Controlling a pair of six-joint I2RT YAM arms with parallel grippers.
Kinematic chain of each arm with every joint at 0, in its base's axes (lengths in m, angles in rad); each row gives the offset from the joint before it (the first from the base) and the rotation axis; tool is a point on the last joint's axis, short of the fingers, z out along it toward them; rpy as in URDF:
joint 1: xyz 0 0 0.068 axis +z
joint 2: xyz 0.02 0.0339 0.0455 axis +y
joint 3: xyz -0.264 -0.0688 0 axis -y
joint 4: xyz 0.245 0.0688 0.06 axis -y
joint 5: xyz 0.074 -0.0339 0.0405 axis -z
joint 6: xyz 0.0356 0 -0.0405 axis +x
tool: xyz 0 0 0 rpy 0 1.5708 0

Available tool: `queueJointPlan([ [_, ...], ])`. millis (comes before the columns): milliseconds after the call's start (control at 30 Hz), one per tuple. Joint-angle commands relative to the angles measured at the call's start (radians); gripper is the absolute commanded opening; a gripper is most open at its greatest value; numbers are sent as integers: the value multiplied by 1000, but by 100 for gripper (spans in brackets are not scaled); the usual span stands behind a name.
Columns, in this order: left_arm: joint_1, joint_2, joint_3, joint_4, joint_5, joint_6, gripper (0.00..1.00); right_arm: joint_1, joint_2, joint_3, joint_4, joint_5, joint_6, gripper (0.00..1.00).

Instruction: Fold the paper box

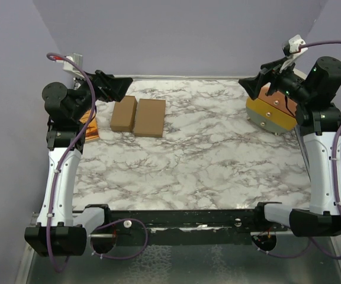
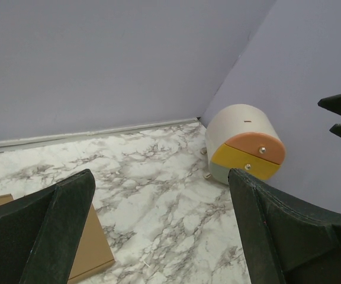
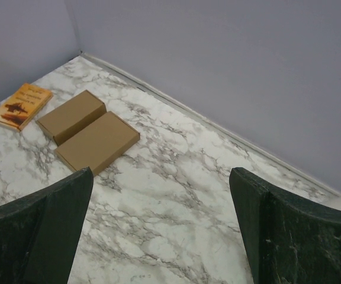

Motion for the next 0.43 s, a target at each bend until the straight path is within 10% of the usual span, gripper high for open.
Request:
queueJointPlan([
  [0,2,1,30,39,26,-11,99,0,-16,17,51,141,101,99],
  [400,2,29,129,25,23,-4,99,1,4,151,4,219,100,99],
])
